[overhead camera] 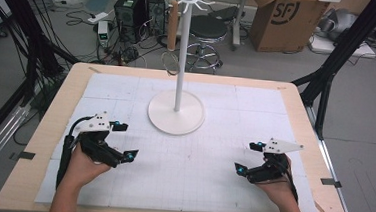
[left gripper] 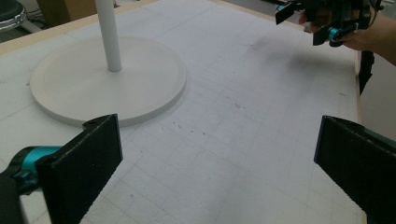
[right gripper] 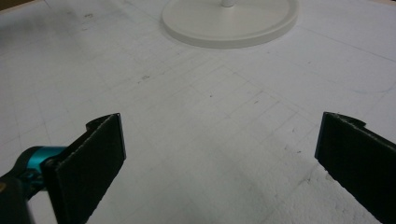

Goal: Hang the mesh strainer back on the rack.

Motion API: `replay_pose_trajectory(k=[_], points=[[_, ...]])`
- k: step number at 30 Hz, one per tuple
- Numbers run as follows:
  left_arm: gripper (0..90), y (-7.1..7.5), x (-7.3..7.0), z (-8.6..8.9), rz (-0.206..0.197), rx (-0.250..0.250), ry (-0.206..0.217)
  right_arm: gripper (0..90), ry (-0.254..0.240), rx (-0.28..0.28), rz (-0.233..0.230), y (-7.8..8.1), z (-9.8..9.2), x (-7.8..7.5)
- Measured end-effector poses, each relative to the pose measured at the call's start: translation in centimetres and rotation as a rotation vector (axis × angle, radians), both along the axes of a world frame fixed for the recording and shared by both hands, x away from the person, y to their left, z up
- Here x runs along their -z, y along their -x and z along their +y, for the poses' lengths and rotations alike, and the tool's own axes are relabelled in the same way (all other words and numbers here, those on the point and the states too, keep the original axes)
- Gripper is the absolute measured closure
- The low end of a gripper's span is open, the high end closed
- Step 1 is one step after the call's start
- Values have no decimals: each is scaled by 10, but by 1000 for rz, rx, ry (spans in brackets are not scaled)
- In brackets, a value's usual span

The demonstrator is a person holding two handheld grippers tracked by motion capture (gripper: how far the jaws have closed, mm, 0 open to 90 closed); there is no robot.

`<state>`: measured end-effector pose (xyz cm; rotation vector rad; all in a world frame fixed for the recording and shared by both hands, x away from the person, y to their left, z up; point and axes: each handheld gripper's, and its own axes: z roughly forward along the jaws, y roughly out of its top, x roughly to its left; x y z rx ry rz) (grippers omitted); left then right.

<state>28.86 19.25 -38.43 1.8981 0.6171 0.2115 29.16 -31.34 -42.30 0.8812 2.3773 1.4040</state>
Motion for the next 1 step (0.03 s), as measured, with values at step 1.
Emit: replay_pose_trajectory(k=[1], points=[[16, 0, 1, 1, 2, 1, -1, 6, 1, 0, 0, 0, 0, 0]])
